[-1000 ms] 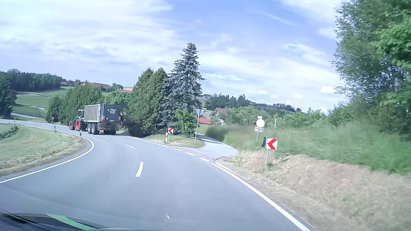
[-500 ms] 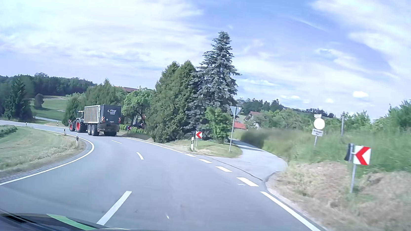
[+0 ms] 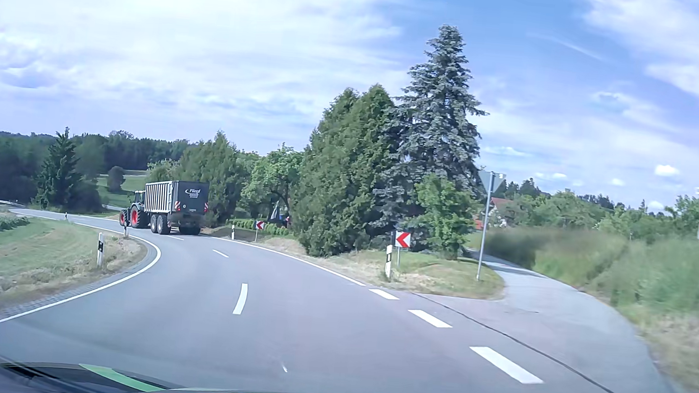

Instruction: Follow the waypoints while adhering to traffic rules and regulations

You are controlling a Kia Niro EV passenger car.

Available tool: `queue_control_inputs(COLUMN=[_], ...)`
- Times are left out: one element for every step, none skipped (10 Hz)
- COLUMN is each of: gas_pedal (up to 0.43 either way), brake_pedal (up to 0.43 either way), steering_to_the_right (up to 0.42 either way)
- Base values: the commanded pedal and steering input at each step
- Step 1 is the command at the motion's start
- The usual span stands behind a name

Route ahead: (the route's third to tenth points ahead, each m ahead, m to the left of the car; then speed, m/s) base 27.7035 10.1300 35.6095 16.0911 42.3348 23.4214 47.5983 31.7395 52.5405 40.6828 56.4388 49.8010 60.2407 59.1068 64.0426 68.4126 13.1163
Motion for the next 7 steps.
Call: queue_control_inputs(gas_pedal=[0.0, 0.0, 0.0, 0.0, 0.0, 0.0, 0.0], brake_pedal=[0.0, 0.024, 0.085, 0.152, 0.171, 0.183, 0.189], steering_to_the_right=[-0.09, -0.09, -0.09, -0.091, -0.091, -0.092, -0.092])
